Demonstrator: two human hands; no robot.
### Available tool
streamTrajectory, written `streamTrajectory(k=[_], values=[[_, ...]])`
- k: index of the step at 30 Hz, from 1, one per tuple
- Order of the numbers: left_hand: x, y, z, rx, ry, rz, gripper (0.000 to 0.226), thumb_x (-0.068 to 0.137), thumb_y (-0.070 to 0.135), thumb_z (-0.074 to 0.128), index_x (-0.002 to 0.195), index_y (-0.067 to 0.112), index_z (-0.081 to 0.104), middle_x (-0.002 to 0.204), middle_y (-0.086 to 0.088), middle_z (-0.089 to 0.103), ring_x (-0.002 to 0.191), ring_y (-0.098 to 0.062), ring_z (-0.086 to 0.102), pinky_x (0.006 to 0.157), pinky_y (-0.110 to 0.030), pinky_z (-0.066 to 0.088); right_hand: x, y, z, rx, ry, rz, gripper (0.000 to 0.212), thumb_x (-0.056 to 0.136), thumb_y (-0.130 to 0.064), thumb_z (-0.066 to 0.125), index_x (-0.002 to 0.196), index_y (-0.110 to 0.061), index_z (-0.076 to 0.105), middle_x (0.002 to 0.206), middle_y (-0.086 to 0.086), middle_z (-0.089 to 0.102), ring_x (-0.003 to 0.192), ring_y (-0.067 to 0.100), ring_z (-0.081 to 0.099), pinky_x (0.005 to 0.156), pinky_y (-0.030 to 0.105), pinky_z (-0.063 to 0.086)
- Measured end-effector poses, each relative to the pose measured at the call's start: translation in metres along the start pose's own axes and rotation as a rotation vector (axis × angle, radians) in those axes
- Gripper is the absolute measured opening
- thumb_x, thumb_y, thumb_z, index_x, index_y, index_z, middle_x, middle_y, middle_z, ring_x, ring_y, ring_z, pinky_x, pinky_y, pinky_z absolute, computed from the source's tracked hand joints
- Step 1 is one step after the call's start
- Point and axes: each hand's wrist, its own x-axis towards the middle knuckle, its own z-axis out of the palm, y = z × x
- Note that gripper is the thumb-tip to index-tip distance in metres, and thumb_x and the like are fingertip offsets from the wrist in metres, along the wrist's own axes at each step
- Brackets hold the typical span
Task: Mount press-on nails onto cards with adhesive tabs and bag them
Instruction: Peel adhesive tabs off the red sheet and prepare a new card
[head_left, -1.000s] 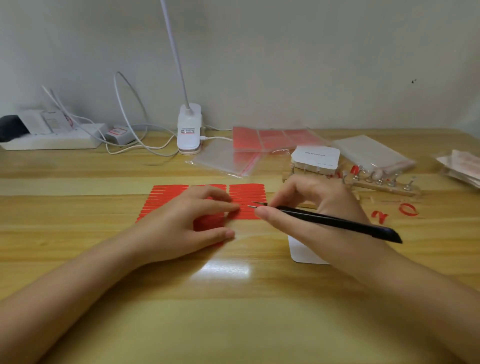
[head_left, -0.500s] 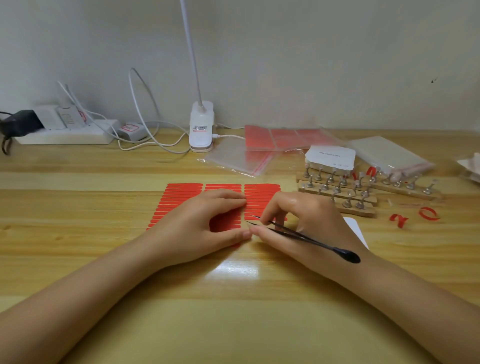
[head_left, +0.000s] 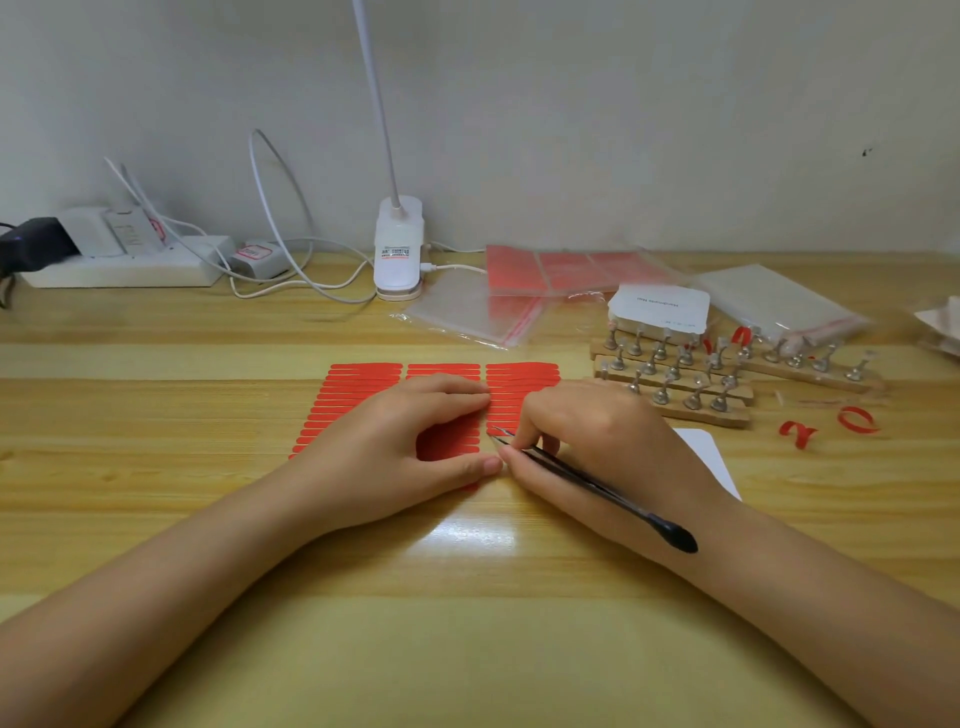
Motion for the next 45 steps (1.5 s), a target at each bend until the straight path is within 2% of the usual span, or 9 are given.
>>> streamTrajectory(k=[2,8,13,18,21,26,30,34,45], values=[[0.0,0.0,0.0,0.004,0.0,-0.001,0.076,0.067,0.068,0.046,0.129,0.025,0.053,0.124,0.021,0.048,0.115,0.011,0.04,0.096,0.0,0.026,0.001,0.001,0.002,0.007,0.035,-0.06,0.021,0.08,-0.02,0.051,0.065,-0.011,0.061,0.057,-0.002,0.057,0.052,0.017,0.054,0.06,0.022,0.039],[0.001,0.001,0.0,0.001,-0.019,0.005,0.075,0.068,0.067,0.045,0.128,0.022,0.055,0.129,0.015,0.052,0.118,0.005,0.044,0.101,-0.012,0.031,0.001,-0.003,-0.003,-0.001,-0.036,0.01,0.023,0.08,-0.025,0.048,0.084,-0.013,0.066,0.062,-0.004,0.063,0.053,0.015,0.055,0.062,0.014,0.026],[0.0,0.0,0.0,0.003,-0.02,-0.013,0.076,0.067,0.068,0.046,0.129,0.025,0.053,0.13,0.016,0.05,0.119,0.006,0.043,0.103,-0.016,0.032,-0.002,-0.004,-0.004,0.009,0.02,0.032,0.007,0.075,-0.011,0.063,0.081,-0.012,0.065,0.062,-0.005,0.062,0.056,0.011,0.056,0.068,0.014,0.035],[0.0,-0.001,0.0,0.018,-0.018,-0.018,0.075,0.067,0.068,0.046,0.13,0.028,0.052,0.128,0.022,0.047,0.118,0.01,0.04,0.101,-0.007,0.028,-0.005,-0.002,-0.007,0.086,0.054,0.054,0.005,0.076,-0.009,0.065,0.079,-0.011,0.063,0.064,-0.008,0.059,0.058,0.007,0.054,0.064,0.018,0.043],[0.0,-0.001,0.0,0.016,-0.01,-0.015,0.075,0.066,0.068,0.046,0.129,0.028,0.052,0.123,0.025,0.045,0.116,0.013,0.038,0.096,0.001,0.023,-0.006,-0.001,-0.008,0.178,0.095,0.13,0.005,0.076,-0.011,0.063,0.079,-0.015,0.061,0.064,-0.011,0.057,0.061,0.005,0.054,0.063,0.017,0.045],[-0.001,-0.002,0.001,0.013,-0.002,-0.011,0.073,0.066,0.068,0.046,0.129,0.031,0.051,0.125,0.024,0.046,0.119,0.011,0.038,0.1,-0.004,0.025,-0.007,0.003,-0.011,0.311,0.158,0.26,0.011,0.077,-0.012,0.065,0.08,-0.022,0.059,0.065,-0.009,0.059,0.066,0.003,0.058,0.059,0.015,0.046],[-0.001,-0.002,-0.003,-0.006,-0.024,0.013,0.056,0.069,0.065,0.049,0.12,0.044,0.05,0.122,0.029,0.045,0.117,0.012,0.039,0.1,-0.006,0.027,-0.007,0.006,-0.017,0.404,0.241,0.383,0.023,0.077,-0.005,0.068,0.074,-0.025,0.058,0.068,-0.008,0.061,0.066,-0.001,0.057,0.061,0.006,0.043],[-0.001,-0.005,-0.009,0.004,-0.04,0.007,0.05,0.067,0.066,0.049,0.114,0.048,0.053,0.123,0.031,0.046,0.117,0.013,0.04,0.1,-0.008,0.029,-0.006,0.01,-0.024,0.552,0.266,0.492,0.018,0.079,-0.012,0.066,0.074,-0.027,0.057,0.076,-0.008,0.062,0.067,0.003,0.06,0.06,0.015,0.048],[0.0,-0.003,-0.021,0.063,-0.068,0.029,0.051,0.069,0.056,0.054,0.113,0.031,0.063,0.114,0.017,0.053,0.109,0.004,0.048,0.095,-0.015,0.037,-0.001,0.016,-0.045,0.748,0.43,0.551,0.018,0.083,-0.009,0.065,0.075,-0.022,0.057,0.067,-0.008,0.063,0.065,0.007,0.063,0.053,0.012,0.047]])
